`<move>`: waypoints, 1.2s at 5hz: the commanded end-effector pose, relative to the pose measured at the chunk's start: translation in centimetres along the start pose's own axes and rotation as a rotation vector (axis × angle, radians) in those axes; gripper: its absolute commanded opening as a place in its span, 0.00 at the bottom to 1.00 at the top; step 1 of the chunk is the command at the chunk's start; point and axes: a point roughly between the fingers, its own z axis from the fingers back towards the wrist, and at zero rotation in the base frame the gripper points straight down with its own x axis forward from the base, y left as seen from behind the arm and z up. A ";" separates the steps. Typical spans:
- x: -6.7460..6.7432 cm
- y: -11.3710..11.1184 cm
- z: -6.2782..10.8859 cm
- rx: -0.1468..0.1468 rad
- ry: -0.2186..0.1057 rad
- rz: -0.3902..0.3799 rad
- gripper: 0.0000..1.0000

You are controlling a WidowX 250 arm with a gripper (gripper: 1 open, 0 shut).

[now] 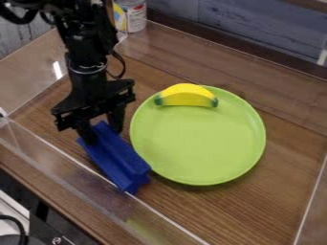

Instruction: Put the blue object in the green plate

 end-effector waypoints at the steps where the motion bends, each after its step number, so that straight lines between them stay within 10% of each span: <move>1: 0.2 -0.8 1.4 -0.013 -0.020 -0.022 0.00; 4: -0.6 -2.9 3.8 -0.011 0.006 -0.073 0.00; 6: -3.6 -8.9 5.7 -0.039 0.049 -0.175 0.00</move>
